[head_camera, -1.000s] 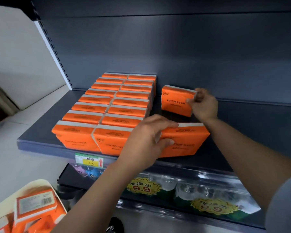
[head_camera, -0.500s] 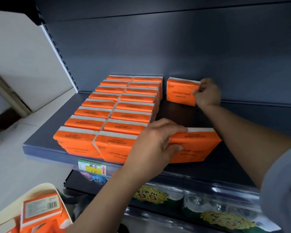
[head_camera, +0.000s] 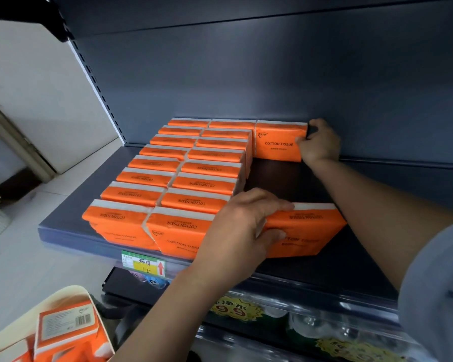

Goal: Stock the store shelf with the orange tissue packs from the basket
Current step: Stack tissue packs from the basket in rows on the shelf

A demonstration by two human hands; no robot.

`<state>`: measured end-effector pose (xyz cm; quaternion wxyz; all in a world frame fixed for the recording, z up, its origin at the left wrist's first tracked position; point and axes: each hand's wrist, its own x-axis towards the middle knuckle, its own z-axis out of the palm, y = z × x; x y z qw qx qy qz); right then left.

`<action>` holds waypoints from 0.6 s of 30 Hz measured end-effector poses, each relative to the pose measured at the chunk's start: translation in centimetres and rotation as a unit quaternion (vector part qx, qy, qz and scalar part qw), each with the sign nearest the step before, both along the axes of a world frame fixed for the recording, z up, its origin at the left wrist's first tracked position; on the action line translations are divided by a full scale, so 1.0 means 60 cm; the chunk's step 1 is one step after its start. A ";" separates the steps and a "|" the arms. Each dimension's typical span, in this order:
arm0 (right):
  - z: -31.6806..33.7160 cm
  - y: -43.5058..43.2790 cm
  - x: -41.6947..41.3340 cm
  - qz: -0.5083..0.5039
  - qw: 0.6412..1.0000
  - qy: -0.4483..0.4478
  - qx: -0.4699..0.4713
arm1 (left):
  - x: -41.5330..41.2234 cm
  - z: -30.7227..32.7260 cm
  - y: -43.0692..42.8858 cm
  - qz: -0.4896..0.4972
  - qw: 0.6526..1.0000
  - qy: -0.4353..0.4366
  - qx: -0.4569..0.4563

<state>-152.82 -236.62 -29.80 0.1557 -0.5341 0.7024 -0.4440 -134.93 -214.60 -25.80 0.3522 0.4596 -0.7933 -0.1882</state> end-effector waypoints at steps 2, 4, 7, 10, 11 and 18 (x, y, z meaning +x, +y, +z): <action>0.000 0.004 0.000 -0.003 1.000 -0.006 0.004 | 0.000 0.000 -0.001 0.002 1.000 0.003 0.001; 0.003 0.016 -0.002 0.001 1.000 -0.011 0.009 | -0.001 0.000 -0.001 0.001 1.000 0.006 0.002; 0.013 0.047 0.000 0.012 0.999 -0.041 0.016 | -0.001 0.002 0.000 -0.001 1.000 0.009 0.002; 0.039 0.096 0.005 0.055 0.993 -0.108 -0.007 | 0.003 0.007 0.000 0.002 1.000 0.021 0.008; 0.053 0.120 0.005 0.105 0.981 -0.161 -0.004 | 0.005 0.009 0.001 0.005 1.000 0.024 0.010; 0.115 0.278 -0.052 0.499 0.835 -0.183 0.142 | 0.020 0.023 0.007 0.050 0.995 0.082 0.018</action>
